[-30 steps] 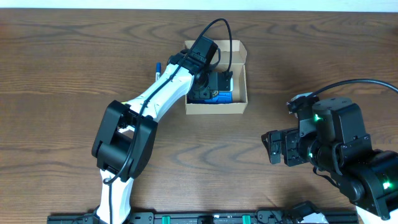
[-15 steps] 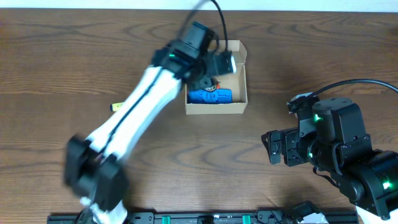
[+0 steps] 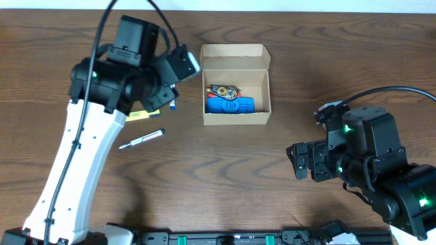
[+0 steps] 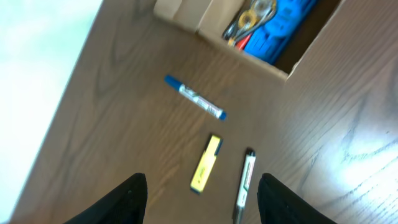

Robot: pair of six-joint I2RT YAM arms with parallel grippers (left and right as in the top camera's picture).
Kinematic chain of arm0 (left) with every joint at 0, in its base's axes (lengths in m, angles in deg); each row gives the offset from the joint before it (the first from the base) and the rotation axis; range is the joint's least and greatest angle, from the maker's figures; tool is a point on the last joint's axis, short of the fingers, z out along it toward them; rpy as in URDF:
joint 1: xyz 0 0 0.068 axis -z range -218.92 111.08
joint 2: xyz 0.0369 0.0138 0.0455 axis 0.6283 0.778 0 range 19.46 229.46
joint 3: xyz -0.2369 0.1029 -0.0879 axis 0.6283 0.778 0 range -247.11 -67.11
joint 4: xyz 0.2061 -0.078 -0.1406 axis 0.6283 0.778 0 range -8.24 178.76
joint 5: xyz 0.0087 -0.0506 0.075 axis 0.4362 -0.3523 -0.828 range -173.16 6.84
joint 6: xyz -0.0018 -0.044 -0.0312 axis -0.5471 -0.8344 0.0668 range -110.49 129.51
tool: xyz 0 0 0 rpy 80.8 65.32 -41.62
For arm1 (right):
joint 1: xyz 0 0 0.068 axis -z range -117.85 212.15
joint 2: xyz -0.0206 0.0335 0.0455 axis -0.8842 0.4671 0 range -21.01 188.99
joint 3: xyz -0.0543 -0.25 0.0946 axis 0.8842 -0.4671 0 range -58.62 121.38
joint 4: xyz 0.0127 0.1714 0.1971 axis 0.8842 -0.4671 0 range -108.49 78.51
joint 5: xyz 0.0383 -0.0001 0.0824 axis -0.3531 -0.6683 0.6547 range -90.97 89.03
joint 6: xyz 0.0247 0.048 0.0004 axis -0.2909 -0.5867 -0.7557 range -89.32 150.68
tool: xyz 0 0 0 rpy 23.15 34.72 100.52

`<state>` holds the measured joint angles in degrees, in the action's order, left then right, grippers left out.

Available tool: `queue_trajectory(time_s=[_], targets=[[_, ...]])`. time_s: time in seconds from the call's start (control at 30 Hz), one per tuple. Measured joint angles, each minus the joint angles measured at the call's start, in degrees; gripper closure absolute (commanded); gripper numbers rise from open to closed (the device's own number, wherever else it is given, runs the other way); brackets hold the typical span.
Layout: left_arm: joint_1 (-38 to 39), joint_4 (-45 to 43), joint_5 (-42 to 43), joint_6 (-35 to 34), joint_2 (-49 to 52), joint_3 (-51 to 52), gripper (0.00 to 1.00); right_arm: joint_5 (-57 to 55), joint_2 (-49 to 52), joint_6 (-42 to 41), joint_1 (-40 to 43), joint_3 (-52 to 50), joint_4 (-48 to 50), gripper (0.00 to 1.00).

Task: Pack container
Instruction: 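Move the left gripper to the yellow highlighter and grasp it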

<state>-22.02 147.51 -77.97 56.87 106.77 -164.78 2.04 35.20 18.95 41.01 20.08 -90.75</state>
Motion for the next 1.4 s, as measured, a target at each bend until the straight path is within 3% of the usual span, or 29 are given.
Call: queue_trajectory(time_s=[0.33,0.73,1.1,1.4], targets=[[-8.13,-6.84,0.42,0.46,4.24,12.0,0.41,0.0,0.0,0.02,0.0,0.0,0.0,0.01],[-14.56,-23.93,-0.9,1.88,6.25,27.58,0.39,0.0,0.0,0.02,0.0,0.0,0.0,0.01],[-14.78,-28.41,-0.57,3.34,18.47,28.02,0.4,0.02,0.0,0.02,0.0,-0.02,0.0,0.01],[-14.78,-30.71,0.44,4.24,21.07,28.04,0.41,0.0,0.0,0.02,0.0,-0.02,0.0,0.01]])
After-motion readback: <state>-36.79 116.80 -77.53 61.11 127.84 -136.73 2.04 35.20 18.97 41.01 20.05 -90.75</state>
